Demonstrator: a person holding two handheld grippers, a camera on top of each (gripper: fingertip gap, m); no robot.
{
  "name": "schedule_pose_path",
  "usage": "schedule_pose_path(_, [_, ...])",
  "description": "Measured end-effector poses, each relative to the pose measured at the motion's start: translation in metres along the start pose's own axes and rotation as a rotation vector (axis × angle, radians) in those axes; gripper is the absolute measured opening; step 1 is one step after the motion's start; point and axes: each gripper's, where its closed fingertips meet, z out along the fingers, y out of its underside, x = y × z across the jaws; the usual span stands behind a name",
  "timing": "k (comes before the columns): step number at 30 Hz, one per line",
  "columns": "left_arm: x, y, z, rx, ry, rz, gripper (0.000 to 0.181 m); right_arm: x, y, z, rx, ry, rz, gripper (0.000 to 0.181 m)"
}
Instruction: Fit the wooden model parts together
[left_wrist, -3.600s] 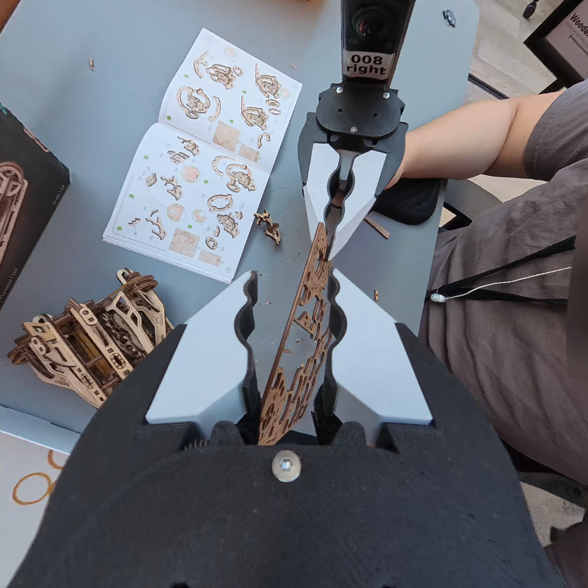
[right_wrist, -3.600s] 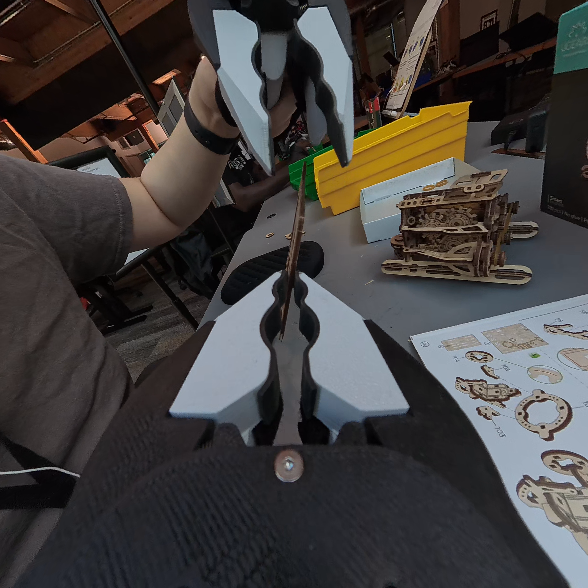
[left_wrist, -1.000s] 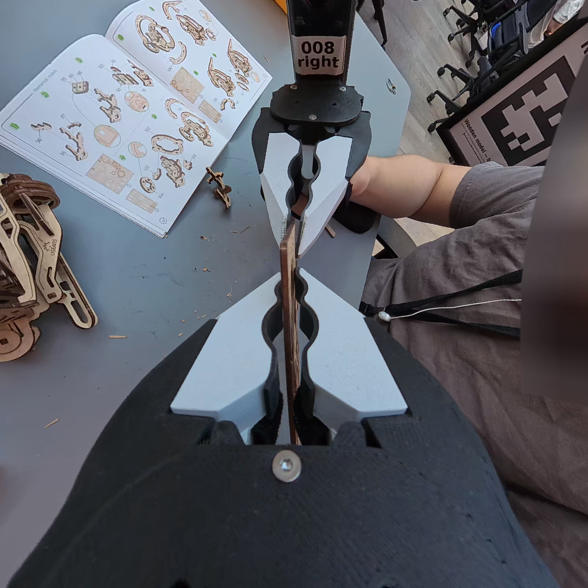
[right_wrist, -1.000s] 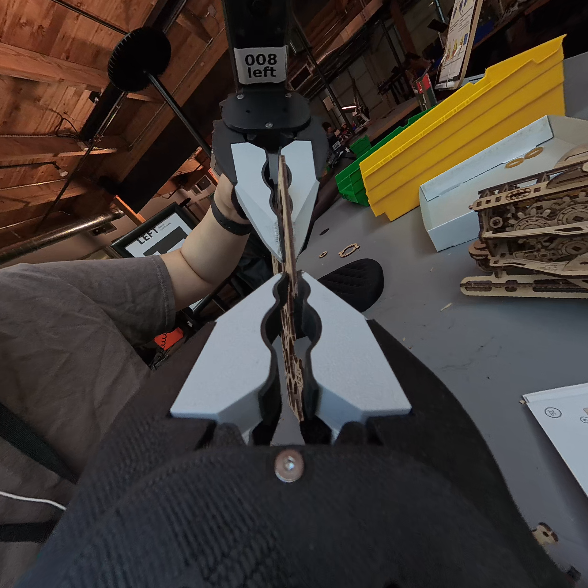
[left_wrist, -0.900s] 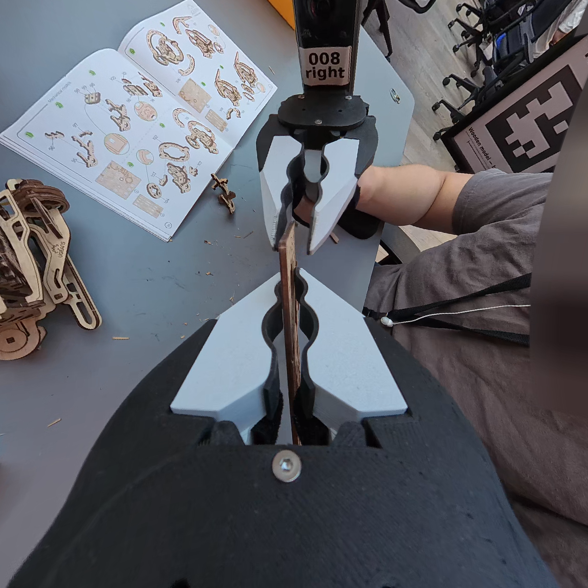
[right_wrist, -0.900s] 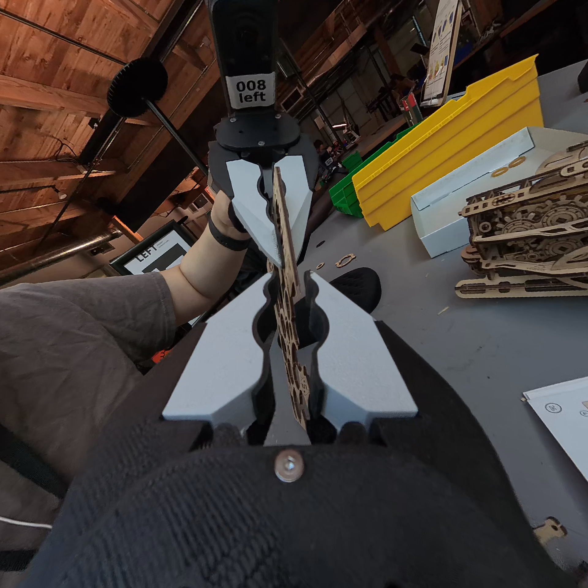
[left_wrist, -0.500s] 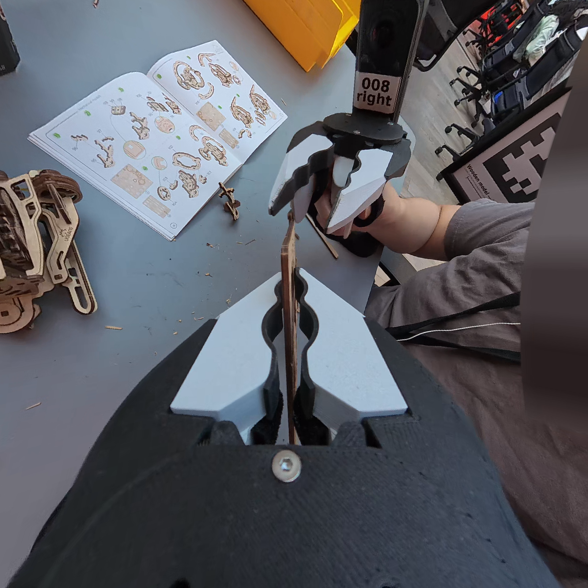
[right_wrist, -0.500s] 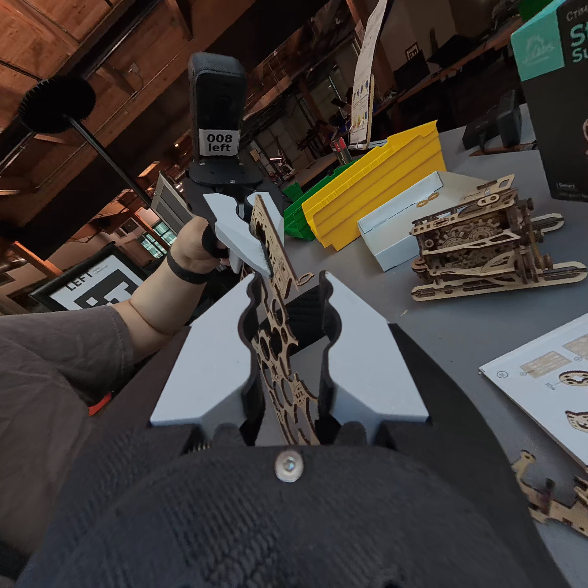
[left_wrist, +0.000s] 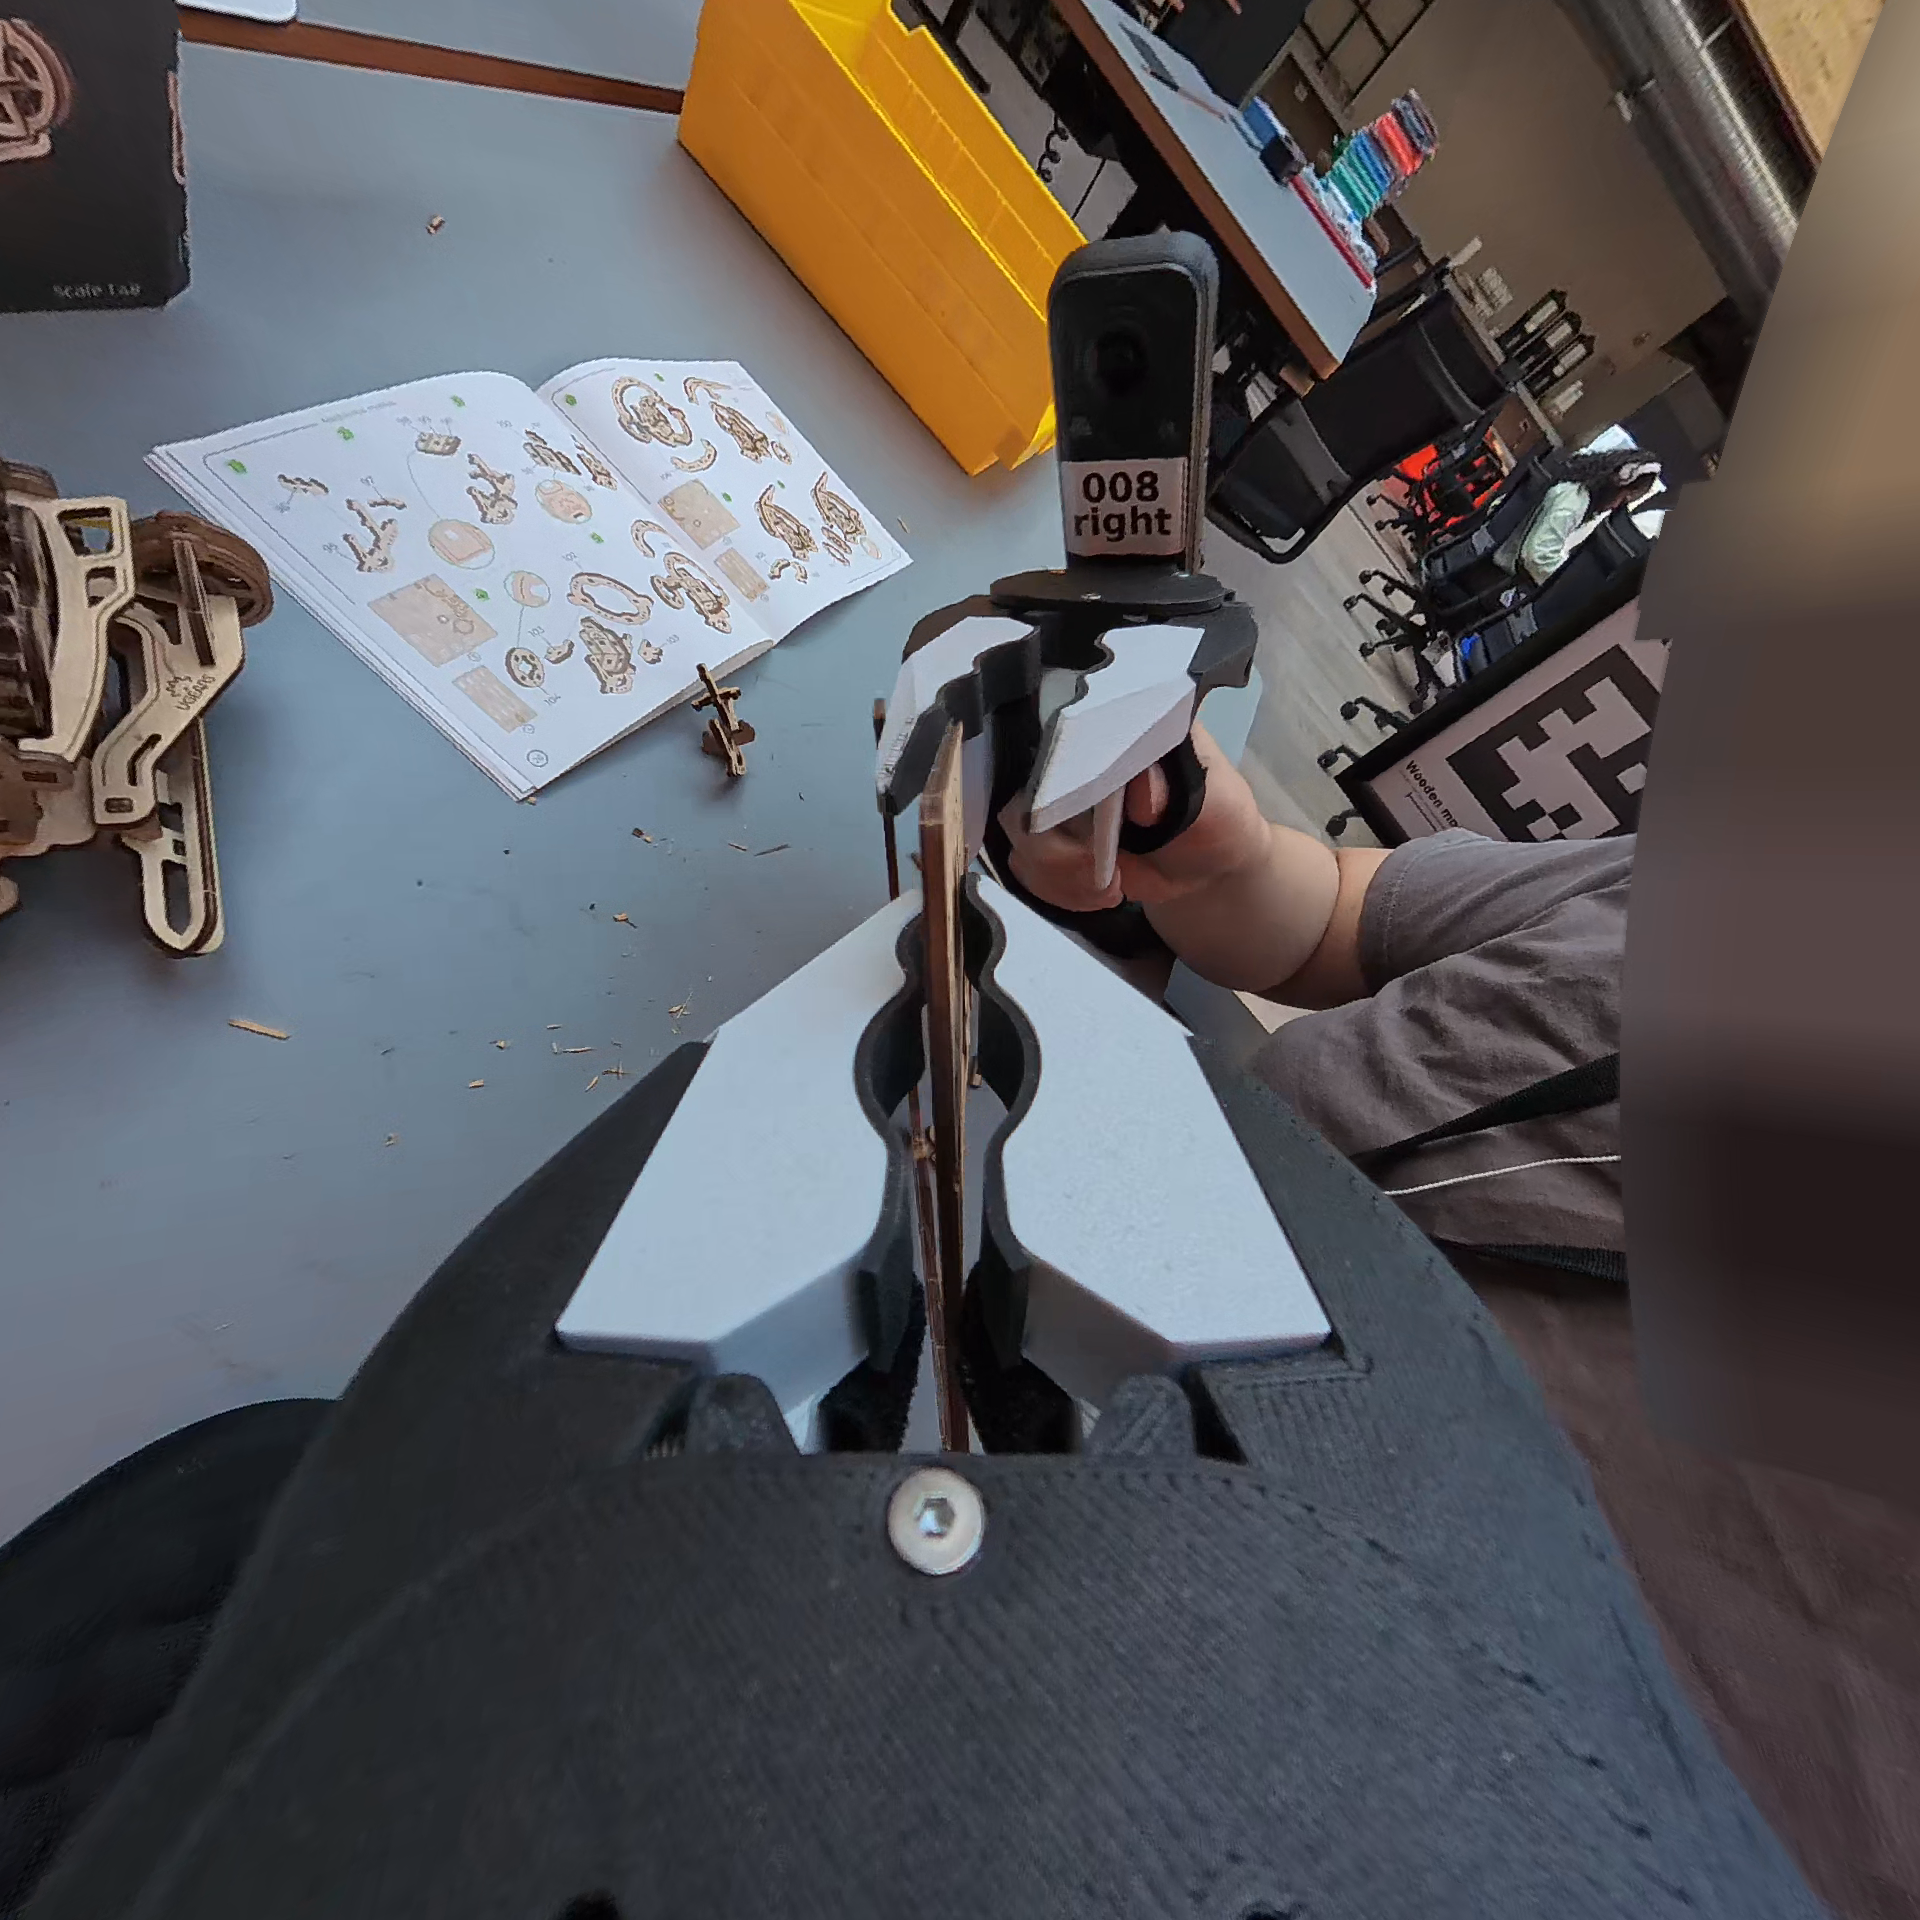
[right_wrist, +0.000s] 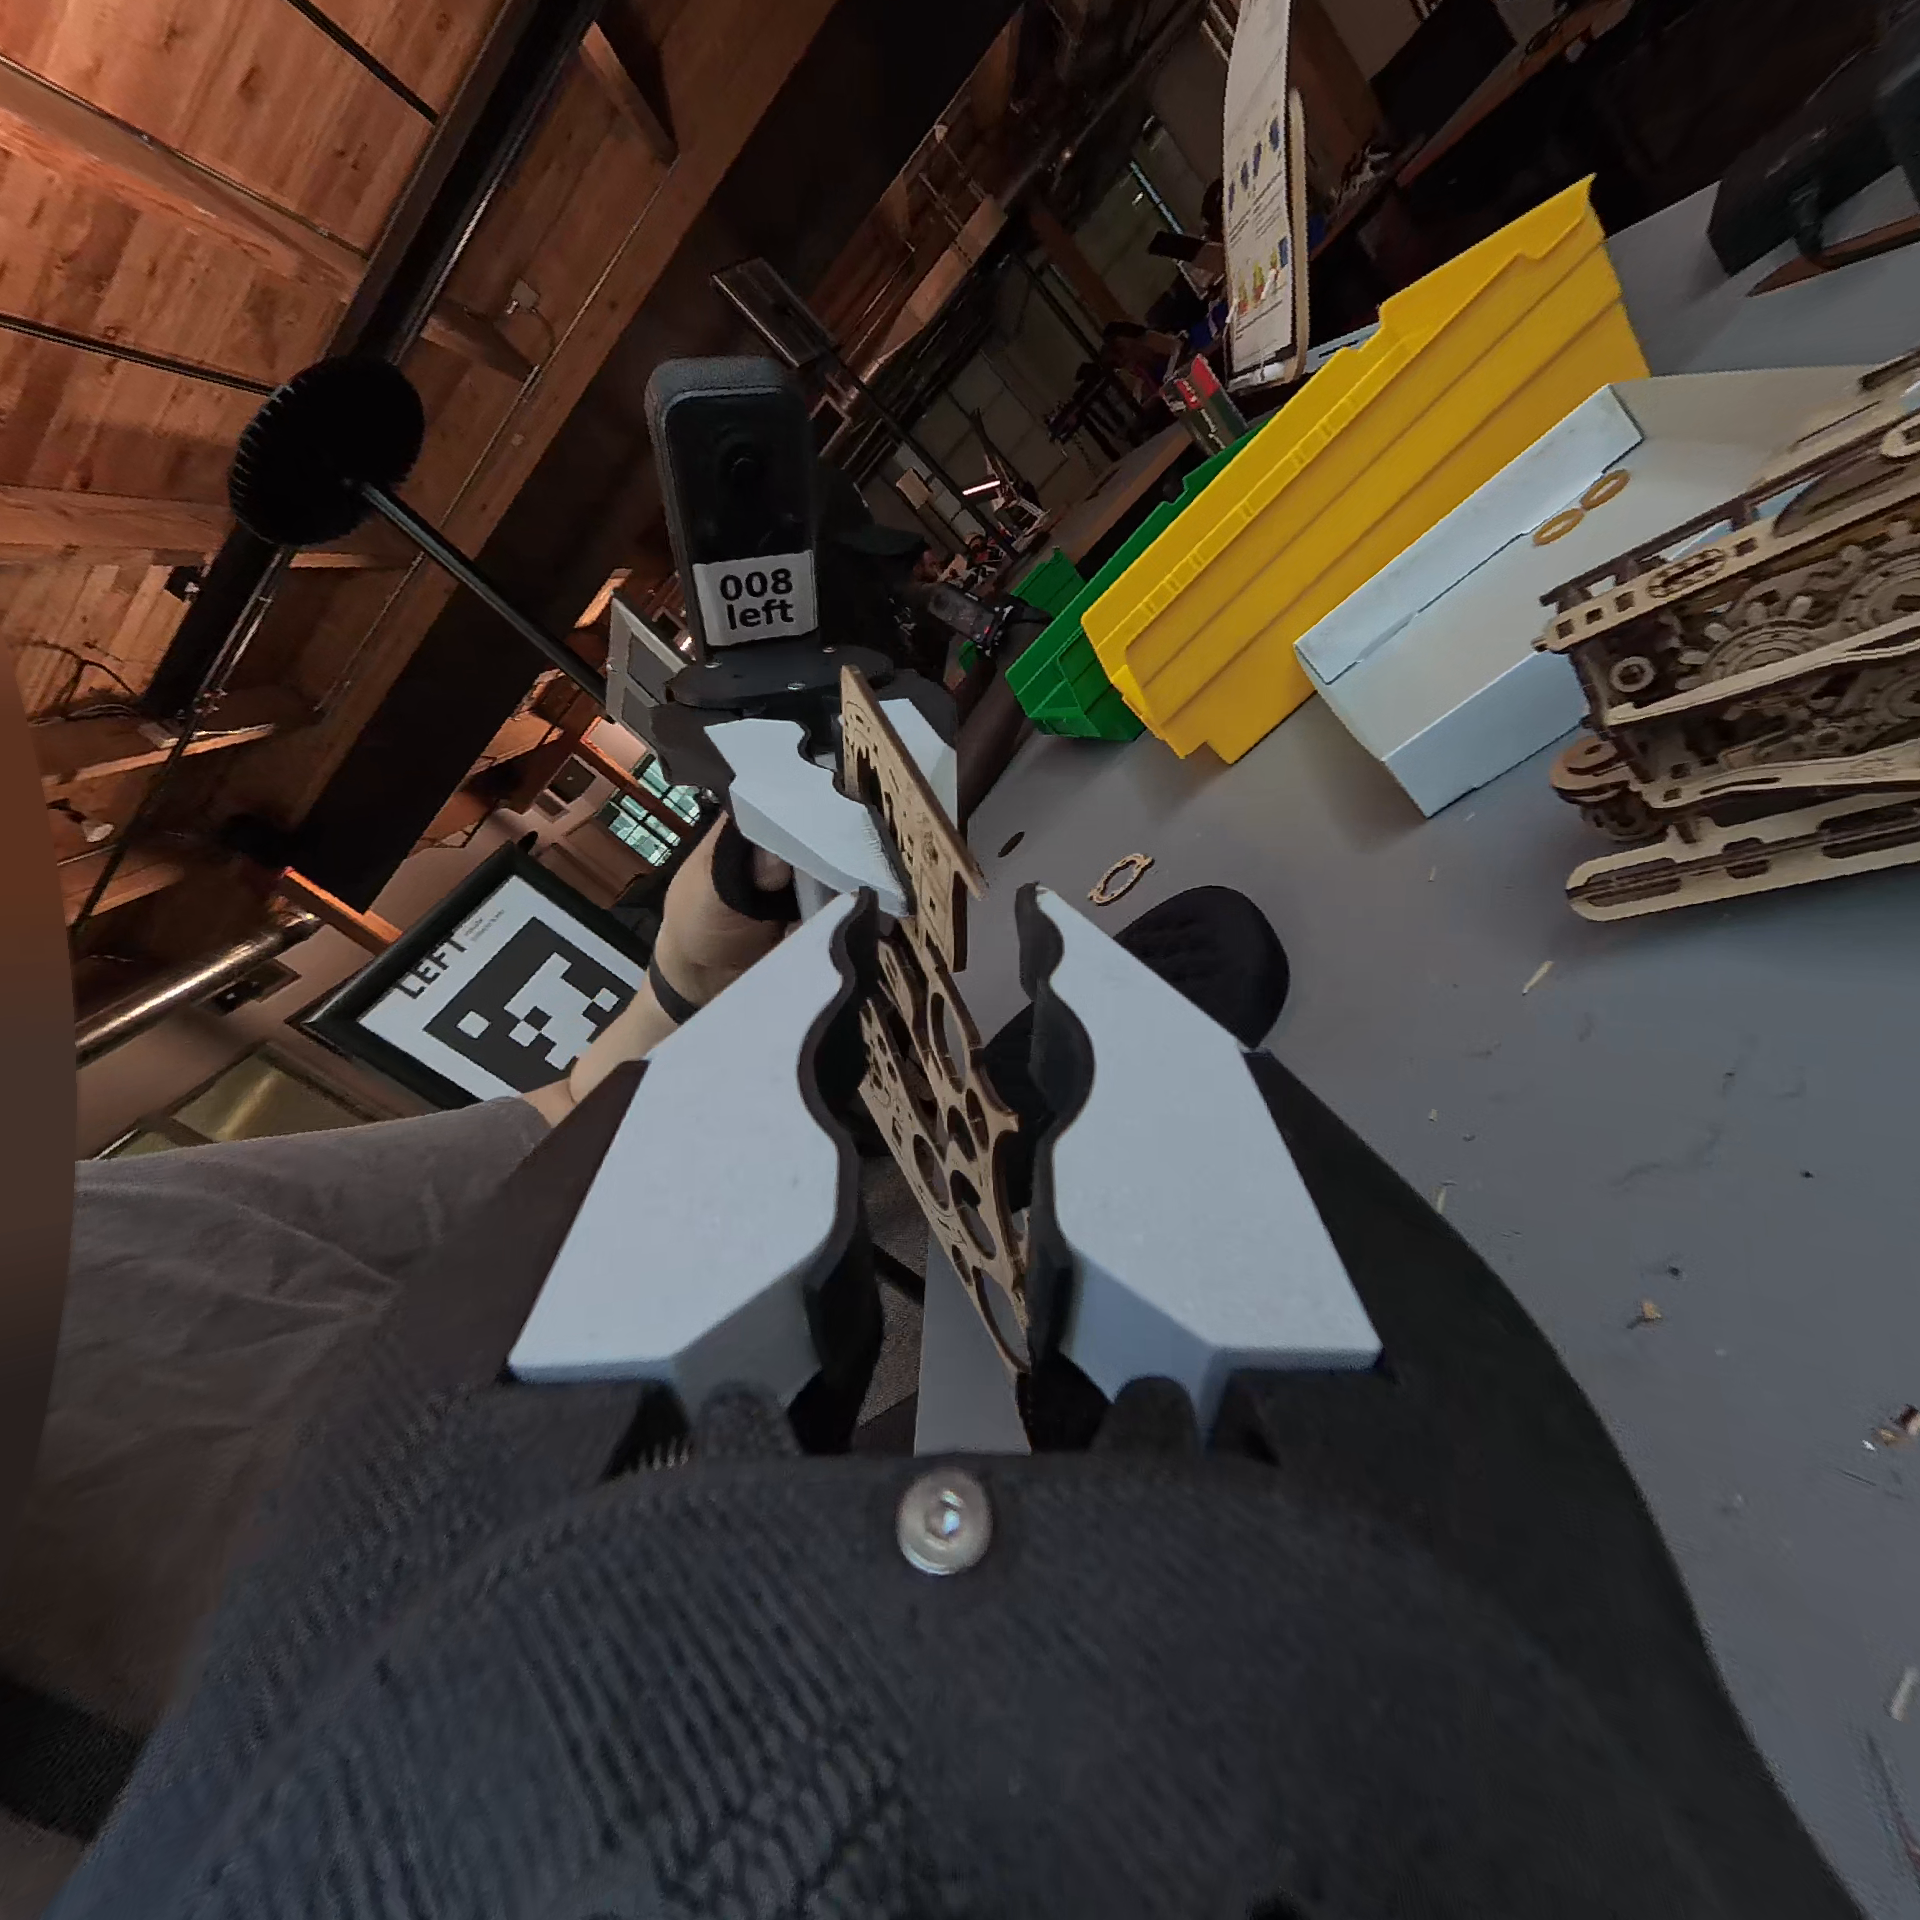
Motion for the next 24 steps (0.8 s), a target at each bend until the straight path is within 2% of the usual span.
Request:
schedule_pose_path(3, [0.005,0.003,-0.002,0.034,0.048,-0.027,0.000,-0.016,0.010,0.010,-0.042,-0.107,0.018,0.023])
schedule_pose_path(5, [0.007,0.005,-0.003,0.048,0.071,-0.041,0.000,-0.013,0.012,0.012,-0.038,-0.084,-0.019,0.003])
schedule_pose_path(24, [0.003,0.011,0.001,0.043,0.134,-0.050,0.000,-0.008,0.022,0.012,-0.085,-0.154,0.027,0.000])
